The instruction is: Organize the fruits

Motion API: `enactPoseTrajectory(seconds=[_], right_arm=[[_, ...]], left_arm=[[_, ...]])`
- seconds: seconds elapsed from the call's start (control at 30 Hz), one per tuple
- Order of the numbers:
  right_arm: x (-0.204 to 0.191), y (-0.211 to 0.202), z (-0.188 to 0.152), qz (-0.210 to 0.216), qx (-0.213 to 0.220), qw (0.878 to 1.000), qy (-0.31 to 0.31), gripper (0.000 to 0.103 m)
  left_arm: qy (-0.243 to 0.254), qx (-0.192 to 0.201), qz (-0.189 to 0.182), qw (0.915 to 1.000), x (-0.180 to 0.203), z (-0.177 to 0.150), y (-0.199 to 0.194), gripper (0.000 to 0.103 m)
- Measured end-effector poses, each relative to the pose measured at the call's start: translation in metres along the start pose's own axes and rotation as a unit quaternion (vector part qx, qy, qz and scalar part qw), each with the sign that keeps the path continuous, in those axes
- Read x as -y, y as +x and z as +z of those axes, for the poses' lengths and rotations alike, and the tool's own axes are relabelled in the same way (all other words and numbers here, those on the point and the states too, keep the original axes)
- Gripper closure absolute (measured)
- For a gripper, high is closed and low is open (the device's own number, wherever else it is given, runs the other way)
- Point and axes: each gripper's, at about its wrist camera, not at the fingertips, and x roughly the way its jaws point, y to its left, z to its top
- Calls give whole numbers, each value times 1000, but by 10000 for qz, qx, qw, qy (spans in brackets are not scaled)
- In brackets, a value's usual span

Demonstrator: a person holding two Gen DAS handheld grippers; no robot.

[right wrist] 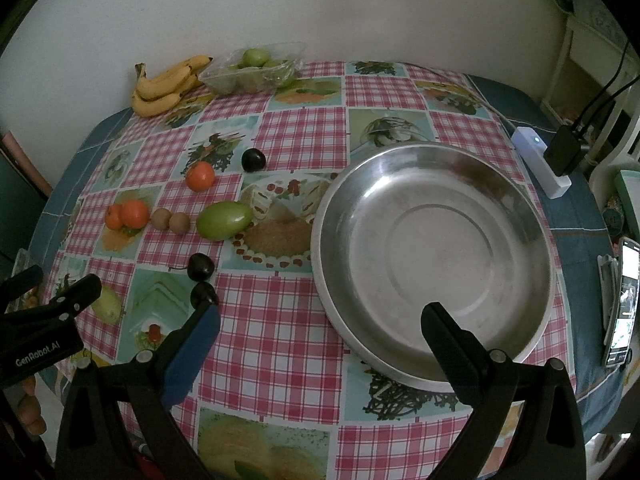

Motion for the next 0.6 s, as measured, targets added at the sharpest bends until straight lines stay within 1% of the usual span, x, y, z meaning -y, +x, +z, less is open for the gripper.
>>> enactPoseTrajectory(seconds=[0.6], right_arm=[[0, 0, 0, 4, 0, 10000, 4, 3]], left_arm=[[-50, -31, -14, 10000, -2, -2, 2, 0]])
